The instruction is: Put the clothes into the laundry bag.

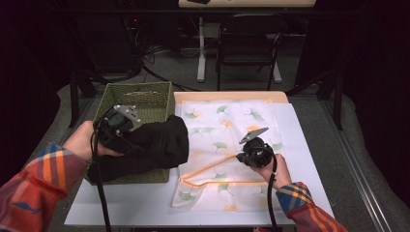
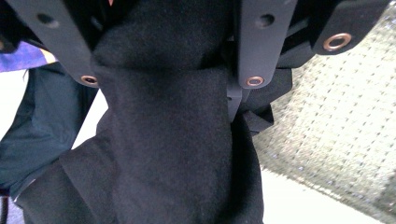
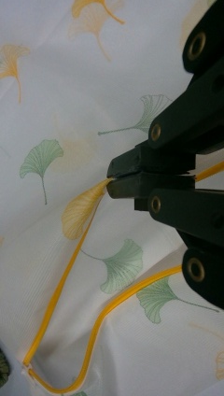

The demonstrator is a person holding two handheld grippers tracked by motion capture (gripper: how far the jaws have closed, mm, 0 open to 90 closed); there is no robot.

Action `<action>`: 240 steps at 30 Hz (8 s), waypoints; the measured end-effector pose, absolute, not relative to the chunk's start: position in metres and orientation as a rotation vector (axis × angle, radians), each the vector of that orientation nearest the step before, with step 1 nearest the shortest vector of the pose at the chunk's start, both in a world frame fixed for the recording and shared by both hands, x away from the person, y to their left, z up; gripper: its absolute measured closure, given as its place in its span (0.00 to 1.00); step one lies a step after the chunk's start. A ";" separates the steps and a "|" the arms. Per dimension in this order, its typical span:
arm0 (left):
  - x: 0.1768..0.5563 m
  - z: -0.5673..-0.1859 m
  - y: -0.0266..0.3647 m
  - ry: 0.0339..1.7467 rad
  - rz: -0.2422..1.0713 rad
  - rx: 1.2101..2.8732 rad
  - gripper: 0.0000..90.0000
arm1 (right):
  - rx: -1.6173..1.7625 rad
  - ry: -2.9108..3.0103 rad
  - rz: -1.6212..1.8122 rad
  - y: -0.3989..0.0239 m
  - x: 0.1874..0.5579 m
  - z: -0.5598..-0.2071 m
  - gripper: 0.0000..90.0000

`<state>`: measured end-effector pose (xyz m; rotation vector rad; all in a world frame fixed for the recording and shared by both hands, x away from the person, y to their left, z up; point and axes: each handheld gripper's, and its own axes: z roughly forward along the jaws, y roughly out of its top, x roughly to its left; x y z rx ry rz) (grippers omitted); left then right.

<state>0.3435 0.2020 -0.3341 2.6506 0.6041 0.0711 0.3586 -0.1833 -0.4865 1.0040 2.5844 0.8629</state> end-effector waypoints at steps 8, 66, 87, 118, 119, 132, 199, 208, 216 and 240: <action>0.338 -0.344 0.184 0.570 0.017 2.652 0.70 | 1.011 2.573 0.870 -0.184 0.359 -0.484 0.99; 0.311 -0.456 0.054 0.576 -0.215 2.537 0.69 | 1.038 2.516 0.941 -0.186 0.356 -0.470 0.99; 0.318 -0.470 0.051 0.614 0.002 2.578 0.29 | 1.024 2.520 0.958 -0.185 0.351 -0.465 0.99; 0.299 -0.492 0.062 0.729 -0.006 2.371 0.71 | 1.040 2.481 0.981 -0.186 0.347 -0.452 0.99; 0.299 -0.492 0.057 0.743 0.008 2.372 0.71 | 1.042 2.473 0.989 -0.186 0.347 -0.451 0.99; 0.300 -0.495 0.057 0.718 0.025 2.412 0.32 | 1.062 2.473 1.001 -0.189 0.347 -0.453 0.99; 0.279 -0.510 0.058 0.683 0.084 2.402 0.19 | 1.080 2.487 1.026 -0.186 0.341 -0.454 0.99; 0.283 -0.531 0.041 0.682 0.128 2.390 0.37 | 1.084 2.493 1.018 -0.185 0.341 -0.455 0.99; 0.289 -0.532 0.044 0.726 0.093 2.332 0.80 | 1.082 2.499 1.023 -0.183 0.342 -0.455 0.99; 0.320 -0.515 0.015 0.851 0.029 2.215 0.86 | 1.082 2.494 1.057 -0.182 0.340 -0.451 0.99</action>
